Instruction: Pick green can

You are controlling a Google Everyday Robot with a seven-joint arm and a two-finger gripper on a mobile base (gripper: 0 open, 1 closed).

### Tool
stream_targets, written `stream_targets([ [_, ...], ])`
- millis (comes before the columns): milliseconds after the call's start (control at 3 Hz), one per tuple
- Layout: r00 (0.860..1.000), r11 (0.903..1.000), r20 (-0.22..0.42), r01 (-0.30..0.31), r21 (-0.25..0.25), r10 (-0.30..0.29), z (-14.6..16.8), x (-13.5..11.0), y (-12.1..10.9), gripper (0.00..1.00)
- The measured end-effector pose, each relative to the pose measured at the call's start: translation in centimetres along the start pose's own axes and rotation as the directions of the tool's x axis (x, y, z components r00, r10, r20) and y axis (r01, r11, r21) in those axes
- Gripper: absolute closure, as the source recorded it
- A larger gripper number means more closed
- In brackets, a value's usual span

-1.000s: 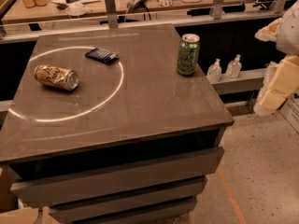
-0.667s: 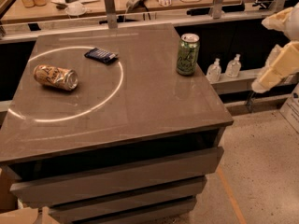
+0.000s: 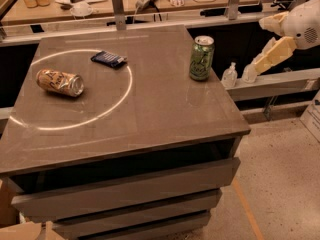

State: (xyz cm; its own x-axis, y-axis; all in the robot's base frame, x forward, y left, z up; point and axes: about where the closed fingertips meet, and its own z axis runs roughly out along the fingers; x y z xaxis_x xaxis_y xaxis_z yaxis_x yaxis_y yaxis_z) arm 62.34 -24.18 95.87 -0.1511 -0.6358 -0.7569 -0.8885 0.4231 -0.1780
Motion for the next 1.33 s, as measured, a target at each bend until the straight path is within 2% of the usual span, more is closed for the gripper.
stream_targets([
  [333,1.000,0.9999,0.019,-0.011,0.003,0.011,0.6,0.5,-0.9,0.00],
  [667,0.993,0.9964,0.084,-0.082,0.025,0.079,1.9,1.1,-1.2,0.00],
  [1000,0.973,0.9884,0.173,-0.151,-0.020,0.152,4.5,1.4,-1.3,0.00],
  [1333,0.950,0.9795,0.241,-0.180,-0.091,0.197,7.7,1.5,-1.2,0.00],
])
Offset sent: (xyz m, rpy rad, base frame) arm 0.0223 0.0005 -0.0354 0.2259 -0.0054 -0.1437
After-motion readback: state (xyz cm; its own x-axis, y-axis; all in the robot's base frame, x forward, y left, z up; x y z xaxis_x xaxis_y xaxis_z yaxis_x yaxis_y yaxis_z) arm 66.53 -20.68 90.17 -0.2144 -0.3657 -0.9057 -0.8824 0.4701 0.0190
